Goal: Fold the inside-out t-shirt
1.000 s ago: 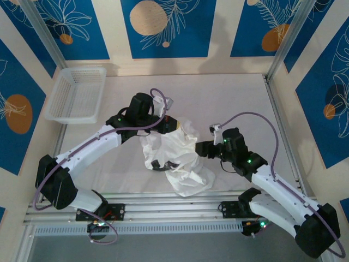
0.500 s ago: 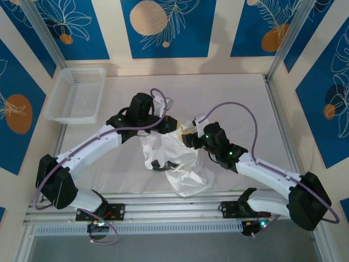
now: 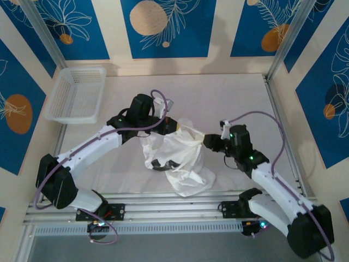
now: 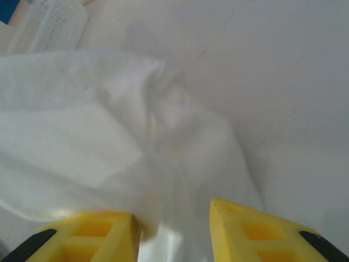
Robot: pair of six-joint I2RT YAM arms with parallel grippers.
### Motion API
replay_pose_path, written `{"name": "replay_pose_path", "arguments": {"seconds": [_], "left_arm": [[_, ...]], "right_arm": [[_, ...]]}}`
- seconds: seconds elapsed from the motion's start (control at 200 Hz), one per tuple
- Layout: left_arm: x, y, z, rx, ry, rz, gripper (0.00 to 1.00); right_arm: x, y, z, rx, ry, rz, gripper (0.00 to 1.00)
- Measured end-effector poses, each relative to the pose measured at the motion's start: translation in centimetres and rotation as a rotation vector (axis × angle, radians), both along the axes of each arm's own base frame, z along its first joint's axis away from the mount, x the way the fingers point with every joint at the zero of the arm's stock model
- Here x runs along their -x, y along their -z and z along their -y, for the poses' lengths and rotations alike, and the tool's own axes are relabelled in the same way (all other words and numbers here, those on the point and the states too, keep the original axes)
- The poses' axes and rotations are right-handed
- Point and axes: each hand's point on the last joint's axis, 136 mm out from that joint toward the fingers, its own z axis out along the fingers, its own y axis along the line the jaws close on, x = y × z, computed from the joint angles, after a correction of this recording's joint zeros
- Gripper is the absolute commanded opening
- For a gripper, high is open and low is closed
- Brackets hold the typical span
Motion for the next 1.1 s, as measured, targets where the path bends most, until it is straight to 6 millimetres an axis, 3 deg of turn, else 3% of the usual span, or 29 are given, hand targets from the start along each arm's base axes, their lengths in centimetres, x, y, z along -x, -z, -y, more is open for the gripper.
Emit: {"name": "replay_pose_path", "arguments": {"seconds": [0.06,0.165,0.255,0.28,0.335,0.39,0.475,0.575,0.64,0.68,0.74,0.805,0.925,1.045,1.1], "left_arm": [[0.0,0.2,0.0,-0.002,0.0,-0.003,0.0],[0.0,0.4,0.1,-0.004,0.003,-0.008,0.0],[0.0,0.8,0.2,-0.009,0.008,-0.02,0.0],[0.0,1.0,0.2,-0.01,0.01,-0.023,0.0],[0.0,1.3,0.4,-0.013,0.014,-0.033,0.0],[0.0,1.5,0.4,-0.014,0.018,-0.039,0.0],[0.0,1.6,0.6,-0.009,0.019,-0.048,0.0],[-0.1,1.3,0.7,0.003,0.019,-0.047,0.0],[-0.1,1.2,0.7,0.006,0.02,-0.047,0.0],[0.0,1.2,0.7,0.006,0.021,-0.048,0.0],[-0.1,1.3,0.7,0.006,0.02,-0.048,0.0],[-0.2,1.3,0.7,0.003,0.009,-0.049,0.0],[-1.1,1.6,-0.2,-0.024,-0.042,-0.042,0.0],[-3.5,2.3,-2.5,-0.056,-0.136,-0.035,0.0],[-4.8,3.0,-3.9,-0.071,-0.183,-0.038,0.12]], "right_arm": [[1.4,0.4,0.2,-0.053,-0.001,-0.02,0.31],[3.5,0.1,-0.3,-0.153,-0.04,-0.03,0.0],[4.9,-0.3,-1.2,-0.234,-0.091,-0.033,0.0],[5.0,-0.4,-1.3,-0.25,-0.098,-0.033,0.09],[5.3,-0.7,-1.7,-0.273,-0.114,-0.035,0.51],[5.2,-0.9,-2.1,-0.266,-0.122,-0.016,0.7],[4.7,-0.8,-2.7,-0.18,-0.136,0.036,0.82],[3.3,-0.4,-3.7,-0.031,-0.165,0.115,0.82],[1.8,0.1,-4.0,0.041,-0.158,0.141,0.77],[0.8,0.7,-3.9,0.071,-0.144,0.142,0.69],[-0.4,1.9,-4.0,0.107,-0.137,0.133,0.39],[-1.2,2.7,-4.3,0.116,-0.147,0.112,0.0],[-1.0,1.6,-6.0,0.025,-0.227,0.126,0.0],[0.6,-2.9,-8.0,-0.175,-0.361,0.187,0.0],[1.6,-5.3,-8.5,-0.256,-0.423,0.227,0.0]]}}
